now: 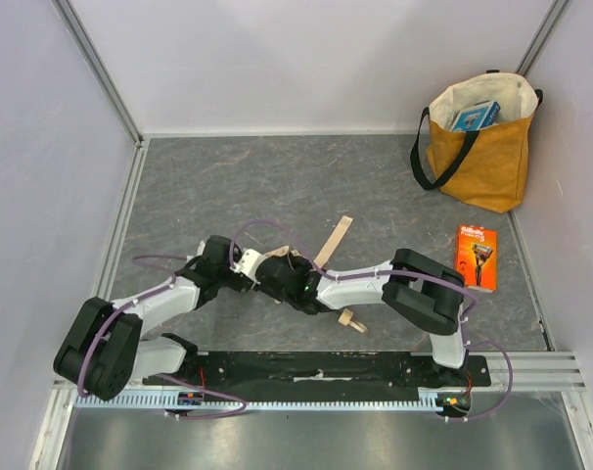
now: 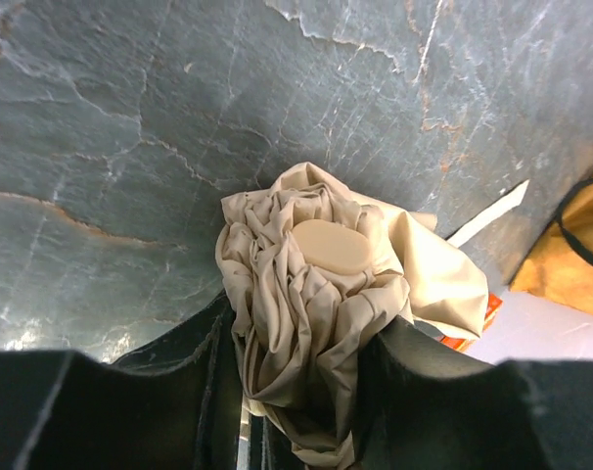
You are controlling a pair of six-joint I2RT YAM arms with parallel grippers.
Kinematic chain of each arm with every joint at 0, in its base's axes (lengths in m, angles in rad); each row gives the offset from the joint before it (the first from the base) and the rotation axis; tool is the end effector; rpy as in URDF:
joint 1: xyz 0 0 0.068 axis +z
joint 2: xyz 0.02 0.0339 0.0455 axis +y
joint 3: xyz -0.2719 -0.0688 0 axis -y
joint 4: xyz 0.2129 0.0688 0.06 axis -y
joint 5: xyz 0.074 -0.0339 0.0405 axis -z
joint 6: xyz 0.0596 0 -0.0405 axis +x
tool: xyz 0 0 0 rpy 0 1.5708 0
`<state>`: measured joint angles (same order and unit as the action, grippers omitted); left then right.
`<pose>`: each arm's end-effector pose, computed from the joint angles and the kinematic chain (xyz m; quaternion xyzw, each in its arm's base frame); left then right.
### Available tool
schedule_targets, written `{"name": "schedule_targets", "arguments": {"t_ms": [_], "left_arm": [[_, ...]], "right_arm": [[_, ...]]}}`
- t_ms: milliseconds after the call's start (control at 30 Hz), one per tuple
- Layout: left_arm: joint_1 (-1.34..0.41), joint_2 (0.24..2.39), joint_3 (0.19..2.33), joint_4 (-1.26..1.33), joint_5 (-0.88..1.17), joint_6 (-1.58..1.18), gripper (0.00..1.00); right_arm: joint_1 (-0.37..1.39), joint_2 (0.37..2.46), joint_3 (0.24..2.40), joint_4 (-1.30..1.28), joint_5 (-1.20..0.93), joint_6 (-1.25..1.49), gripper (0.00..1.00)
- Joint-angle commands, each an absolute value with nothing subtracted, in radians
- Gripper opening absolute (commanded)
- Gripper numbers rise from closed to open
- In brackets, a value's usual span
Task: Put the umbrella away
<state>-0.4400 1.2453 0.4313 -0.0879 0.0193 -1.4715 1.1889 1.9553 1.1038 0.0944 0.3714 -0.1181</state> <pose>0.1856 -0.0887 0.1527 -0.4631 0.8232 -0.2733 0.1819 0.1697 0.3646 0.1560 -0.4907 0.7610 0.0526 0.4210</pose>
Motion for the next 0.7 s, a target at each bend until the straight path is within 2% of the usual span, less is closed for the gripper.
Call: {"name": "schedule_targets", "arguments": {"t_ms": [0,67,100,133,300,433,567,667], "left_arm": [[-0.453,1.209,0.309,0.047,0.003,-1.378,0.23],[-0.446,1.168,0.264,0.104,-0.040,-1.356,0.57],[-0.439,1.135,0.237,0.148,-0.047,-1.342,0.79],[-0.436,1.097,0.206,0.182,-0.052,-1.324,0.90],[-0.365,0.867,0.103,0.297,-0.029,-1.215,0.92],[-0.339,0.726,0.092,0.200,-0.005,-1.181,0.93],[-0.336,0.710,0.048,0.248,0.043,-1.224,0.93],[-0.334,0.800,0.064,0.311,0.086,-1.224,0.94]], "right_arm": [[1.088,2.088,0.994,0.026,0.040,-0.035,0.00],[1.045,2.092,0.980,0.037,-0.049,-0.022,0.00],[1.026,2.092,0.977,0.040,-0.098,-0.014,0.00],[1.006,2.097,0.977,0.040,-0.142,-0.008,0.00],[0.924,2.128,0.999,0.029,-0.380,0.038,0.00],[0.861,2.173,1.029,0.032,-0.572,0.090,0.00],[0.810,2.238,1.068,0.028,-0.736,0.144,0.00],[0.782,2.267,1.074,0.044,-0.788,0.190,0.00]]}}
